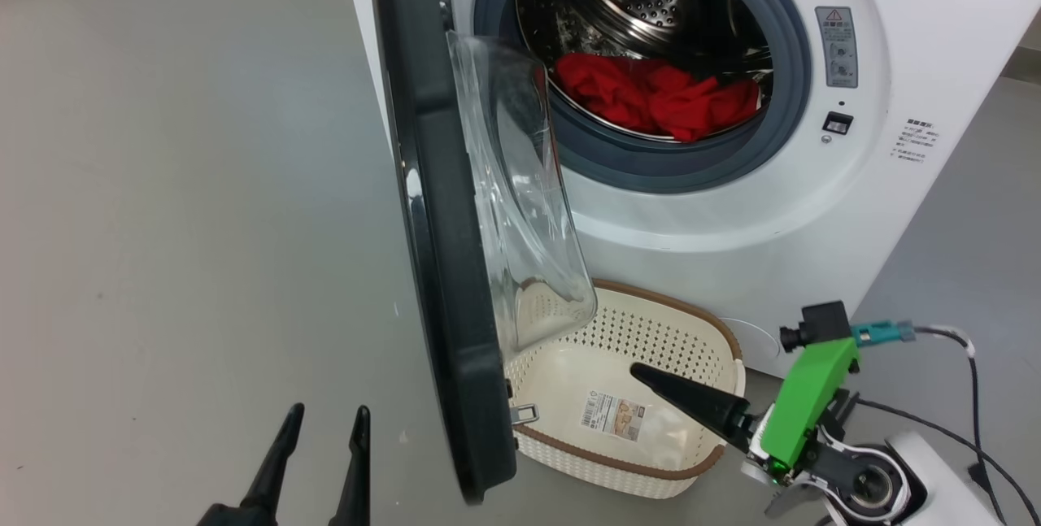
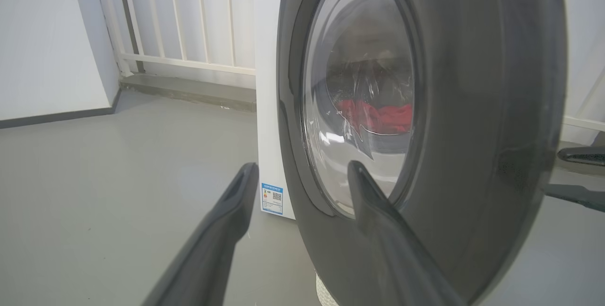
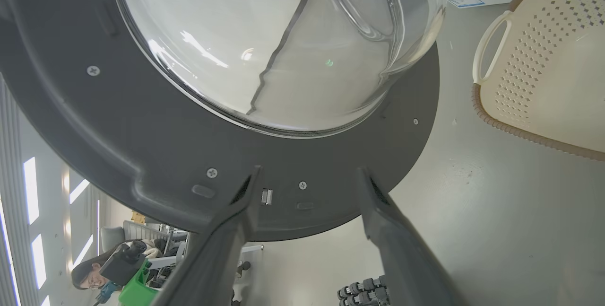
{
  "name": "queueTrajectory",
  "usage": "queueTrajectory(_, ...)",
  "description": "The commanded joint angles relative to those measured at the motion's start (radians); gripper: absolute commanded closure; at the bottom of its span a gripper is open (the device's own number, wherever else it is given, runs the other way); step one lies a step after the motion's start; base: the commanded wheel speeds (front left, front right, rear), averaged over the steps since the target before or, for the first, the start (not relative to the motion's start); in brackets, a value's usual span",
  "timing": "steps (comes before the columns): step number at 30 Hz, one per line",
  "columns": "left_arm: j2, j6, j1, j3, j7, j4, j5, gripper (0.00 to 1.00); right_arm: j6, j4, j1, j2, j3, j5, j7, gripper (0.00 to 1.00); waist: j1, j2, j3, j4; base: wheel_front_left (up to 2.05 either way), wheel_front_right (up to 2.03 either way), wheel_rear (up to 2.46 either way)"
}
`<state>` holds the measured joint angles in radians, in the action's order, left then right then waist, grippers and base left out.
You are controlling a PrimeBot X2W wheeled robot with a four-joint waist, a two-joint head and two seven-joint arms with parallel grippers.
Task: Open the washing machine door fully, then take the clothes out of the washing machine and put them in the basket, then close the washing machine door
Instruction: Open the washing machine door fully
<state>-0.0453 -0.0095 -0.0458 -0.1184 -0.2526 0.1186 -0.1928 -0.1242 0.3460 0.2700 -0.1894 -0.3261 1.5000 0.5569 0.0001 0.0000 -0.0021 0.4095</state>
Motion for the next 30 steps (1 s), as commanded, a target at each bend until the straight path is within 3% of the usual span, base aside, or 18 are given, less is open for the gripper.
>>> queueTrajectory(1,-0.005,-0.006,0.011,0.039,-0.009,-0.022,0.009,0.0,-0.007,-0.022,0.0,-0.01,-0.003,-0.011,-0.018,0.0,-0.0001,0.0,-0.002,-0.003,0.0,0.0,0.0)
queueTrajectory(18,-0.005,-0.015,-0.009,0.066,-0.009,-0.014,0.014,0.0,-0.007,0.013,-0.114,-0.104,-0.058,-0.082,-0.267,0.0,-0.0001,0.0,-0.009,-0.026,0.0,0.0,0.0)
queueTrajectory(30,-0.005,-0.016,-0.011,0.069,-0.009,-0.009,0.013,0.0,-0.007,0.015,-0.117,-0.174,-0.186,-0.171,-0.511,0.0,-0.0001,0.0,-0.005,-0.028,0.0,0.0,0.0)
